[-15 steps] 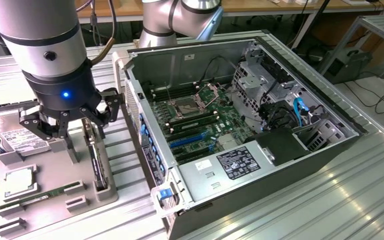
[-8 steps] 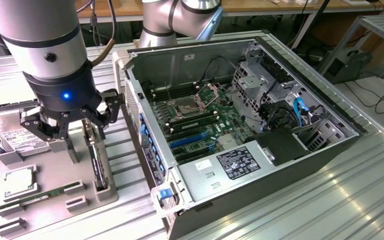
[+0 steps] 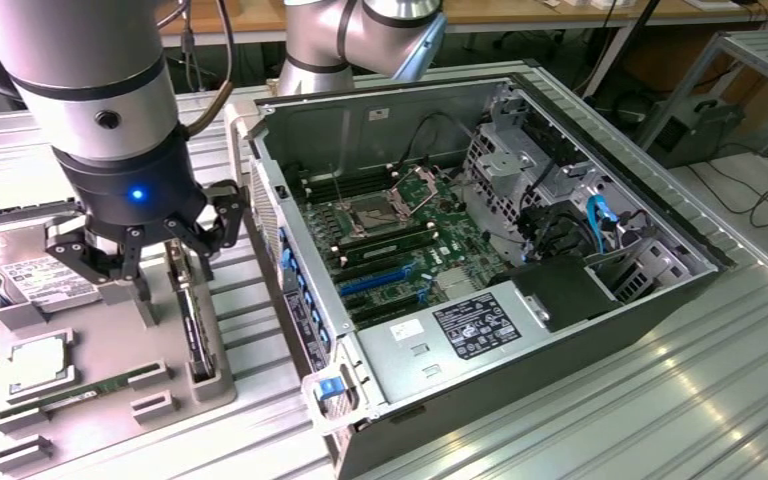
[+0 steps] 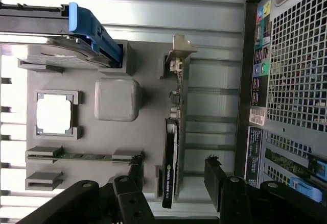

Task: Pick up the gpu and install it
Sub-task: 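Pick up the gpu and move the gpu toward the slot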

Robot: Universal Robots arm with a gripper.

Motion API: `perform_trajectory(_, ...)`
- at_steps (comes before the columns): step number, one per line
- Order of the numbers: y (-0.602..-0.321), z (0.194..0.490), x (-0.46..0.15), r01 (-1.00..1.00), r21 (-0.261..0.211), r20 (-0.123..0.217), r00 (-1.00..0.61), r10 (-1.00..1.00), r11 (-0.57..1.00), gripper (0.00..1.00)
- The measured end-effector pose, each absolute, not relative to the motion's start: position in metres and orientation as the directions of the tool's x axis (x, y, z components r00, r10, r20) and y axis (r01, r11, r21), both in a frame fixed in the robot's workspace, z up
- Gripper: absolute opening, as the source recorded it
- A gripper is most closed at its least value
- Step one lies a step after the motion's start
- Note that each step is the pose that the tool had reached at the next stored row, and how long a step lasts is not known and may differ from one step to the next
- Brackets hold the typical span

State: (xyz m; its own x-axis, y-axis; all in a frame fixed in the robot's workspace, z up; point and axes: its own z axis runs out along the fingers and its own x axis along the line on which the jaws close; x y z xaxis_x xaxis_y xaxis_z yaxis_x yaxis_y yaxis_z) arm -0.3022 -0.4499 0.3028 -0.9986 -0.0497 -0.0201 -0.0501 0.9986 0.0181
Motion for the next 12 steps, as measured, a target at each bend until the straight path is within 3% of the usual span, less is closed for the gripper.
perform_trajectory(12, -0.4492, 0.2935, -0.3000, -0.050, 0.014, -0.020, -0.999, -0.050, 0.999, 0.60)
